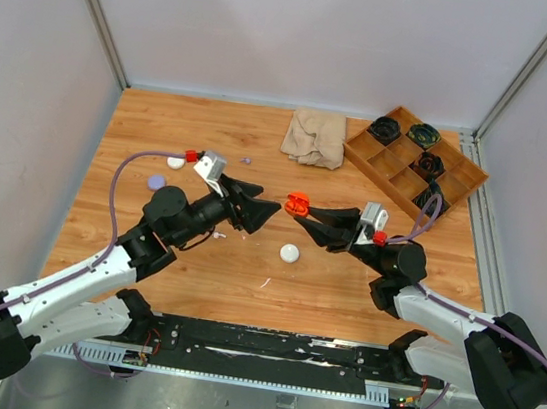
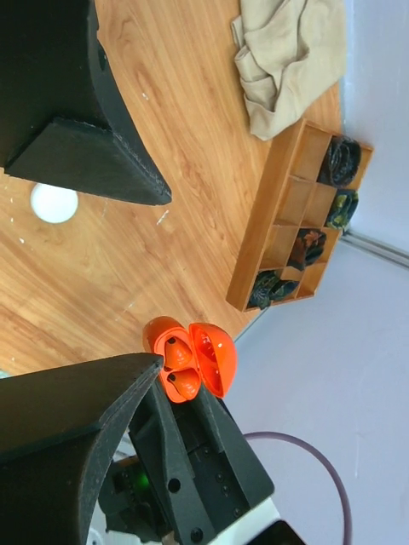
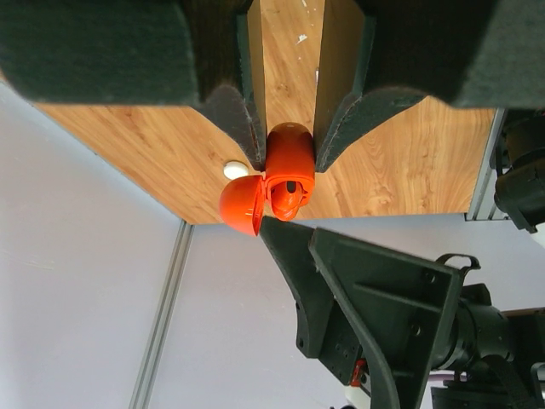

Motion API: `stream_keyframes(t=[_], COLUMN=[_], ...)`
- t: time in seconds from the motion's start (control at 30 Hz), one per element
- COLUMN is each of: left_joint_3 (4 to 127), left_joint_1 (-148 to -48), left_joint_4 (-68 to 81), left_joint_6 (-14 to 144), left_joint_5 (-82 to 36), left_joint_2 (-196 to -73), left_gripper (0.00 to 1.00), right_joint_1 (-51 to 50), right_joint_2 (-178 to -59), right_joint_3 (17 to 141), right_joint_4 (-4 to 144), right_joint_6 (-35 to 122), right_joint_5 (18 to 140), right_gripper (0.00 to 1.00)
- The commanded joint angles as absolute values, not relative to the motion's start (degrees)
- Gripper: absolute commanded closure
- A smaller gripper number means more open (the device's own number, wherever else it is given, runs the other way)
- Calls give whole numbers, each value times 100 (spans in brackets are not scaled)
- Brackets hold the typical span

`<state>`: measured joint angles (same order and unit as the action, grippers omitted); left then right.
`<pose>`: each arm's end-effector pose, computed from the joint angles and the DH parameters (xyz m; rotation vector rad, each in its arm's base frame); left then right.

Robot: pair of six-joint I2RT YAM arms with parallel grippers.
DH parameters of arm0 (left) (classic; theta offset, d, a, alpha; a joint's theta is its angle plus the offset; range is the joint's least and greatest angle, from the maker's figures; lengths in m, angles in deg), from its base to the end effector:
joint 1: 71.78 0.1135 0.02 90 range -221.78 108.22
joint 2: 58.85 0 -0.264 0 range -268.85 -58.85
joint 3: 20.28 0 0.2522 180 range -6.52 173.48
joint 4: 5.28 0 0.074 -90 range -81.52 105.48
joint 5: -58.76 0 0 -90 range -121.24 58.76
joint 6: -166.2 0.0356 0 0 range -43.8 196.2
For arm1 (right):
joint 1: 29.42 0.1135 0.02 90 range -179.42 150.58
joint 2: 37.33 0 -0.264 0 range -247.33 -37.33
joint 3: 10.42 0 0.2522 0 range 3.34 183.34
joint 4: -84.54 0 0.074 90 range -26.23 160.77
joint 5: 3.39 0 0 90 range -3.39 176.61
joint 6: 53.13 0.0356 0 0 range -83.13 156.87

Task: Insert the wireless bluetooth earbuds into the charging case
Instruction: Place the earbud in the charging case, then close the charging case.

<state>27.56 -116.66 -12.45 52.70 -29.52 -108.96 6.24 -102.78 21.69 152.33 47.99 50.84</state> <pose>0.1494 -0.1503 0.3154 0.3155 1.5333 -0.9776 0.1551 0.1369 0.2732 -0.7965 0.8315 1.0308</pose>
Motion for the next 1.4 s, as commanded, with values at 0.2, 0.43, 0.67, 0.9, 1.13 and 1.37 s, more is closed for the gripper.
stream_keyframes(t=[0.2,0.43,0.67,0.9,1.13,1.37], left_joint_3=[3109,3197,3262,3216,2998,2867], left_joint_1=[-10916,-10800,-10799,-10728,-10520,-10485], left_joint_4=[-1430,-1944,-2140,-2441,-3011,-3156], left_joint_6=[4142,3571,3435,3465,3232,3261], left_joint_5=[-662,19,247,402,764,966], left_joint_2=[-11010,-11666,-12064,-11990,-11889,-11750], left_gripper=[20,20,22,29,33,34], right_joint_1=[720,727,727,708,679,612], right_joint_2=[-10416,-10710,-10875,-10988,-11011,-10879], right_joint_3=[2312,2438,2519,2475,2382,2382], right_joint_4=[15338,15640,15710,15702,15553,14849], right_joint_6=[5022,5348,5467,5568,5762,5751], right_joint_5=[4733,4515,4392,4291,4158,4078], right_gripper=[99,99,99,99,99,99])
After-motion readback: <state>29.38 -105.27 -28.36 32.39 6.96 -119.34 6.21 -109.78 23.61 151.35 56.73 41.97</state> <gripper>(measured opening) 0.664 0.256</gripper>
